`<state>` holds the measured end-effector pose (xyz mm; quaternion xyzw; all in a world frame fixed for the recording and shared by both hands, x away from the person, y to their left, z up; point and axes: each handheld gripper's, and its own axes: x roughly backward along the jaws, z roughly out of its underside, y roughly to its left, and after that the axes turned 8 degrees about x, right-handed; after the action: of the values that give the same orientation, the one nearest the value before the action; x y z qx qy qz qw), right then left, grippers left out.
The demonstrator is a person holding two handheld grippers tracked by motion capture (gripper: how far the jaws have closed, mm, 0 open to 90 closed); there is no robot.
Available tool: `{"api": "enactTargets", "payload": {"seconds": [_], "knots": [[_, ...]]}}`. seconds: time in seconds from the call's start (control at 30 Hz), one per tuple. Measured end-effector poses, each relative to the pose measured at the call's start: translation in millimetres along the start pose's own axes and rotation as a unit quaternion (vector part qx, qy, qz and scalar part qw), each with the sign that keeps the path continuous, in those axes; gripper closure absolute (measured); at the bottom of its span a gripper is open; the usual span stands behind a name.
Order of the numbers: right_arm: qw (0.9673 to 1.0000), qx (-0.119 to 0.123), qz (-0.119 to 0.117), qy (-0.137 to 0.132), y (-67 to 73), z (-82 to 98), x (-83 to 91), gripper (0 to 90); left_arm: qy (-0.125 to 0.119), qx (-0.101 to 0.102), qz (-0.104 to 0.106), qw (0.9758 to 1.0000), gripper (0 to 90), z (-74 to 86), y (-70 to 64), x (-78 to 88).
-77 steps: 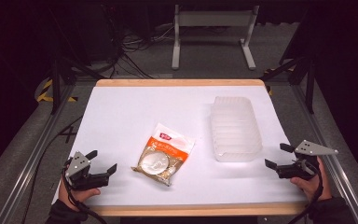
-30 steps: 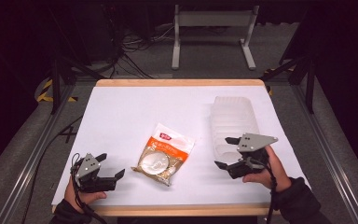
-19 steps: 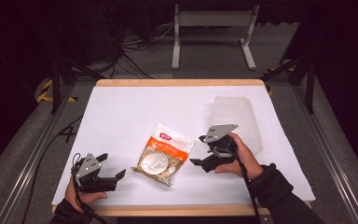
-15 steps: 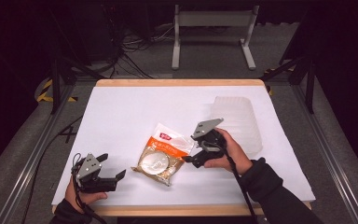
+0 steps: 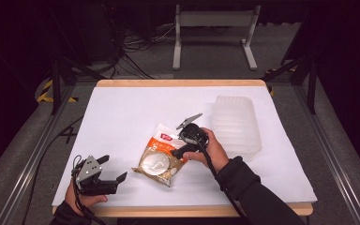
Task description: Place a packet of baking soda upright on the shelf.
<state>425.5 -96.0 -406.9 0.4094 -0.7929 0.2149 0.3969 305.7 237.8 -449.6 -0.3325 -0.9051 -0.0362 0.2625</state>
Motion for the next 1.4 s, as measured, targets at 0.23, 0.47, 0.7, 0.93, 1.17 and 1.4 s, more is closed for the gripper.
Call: {"api": "enactTargets", "payload": {"seconds": [0.23,0.47,0.7,0.93,1.17,1.4], "knots": [[0.9972,-0.063,0.024,0.033,-12.9,1.3,-21.2,11.2,0.003,-0.005,0.005,1.0000,10.2,0.4,-1.0,0.3],[0.9954,-0.087,0.015,0.037,-18.3,0.9,-27.7,9.7,0.003,-0.006,0.005,1.0000,10.2,1.1,-2.0,0.9],[0.9923,-0.113,0.026,0.042,-20.7,5.0,-22.4,10.4,0.005,-0.006,0.002,1.0000,10.2,1.1,-2.3,0.7],[0.9882,-0.136,0.046,0.053,-15.4,10.5,-18.7,7.0,0.006,-0.004,0.004,1.0000,10.0,1.1,-1.9,0.2],[0.9906,-0.128,0.000,0.047,-12.0,7.6,-16.8,11.9,0.013,-0.008,0.011,0.9998,10.0,0.8,-3.0,-2.1],[0.9924,-0.106,-0.020,0.059,-18.1,-4.0,-15.8,25.5,0.018,-0.011,0.015,0.9997,10.1,0.8,-3.8,-5.0]]}}
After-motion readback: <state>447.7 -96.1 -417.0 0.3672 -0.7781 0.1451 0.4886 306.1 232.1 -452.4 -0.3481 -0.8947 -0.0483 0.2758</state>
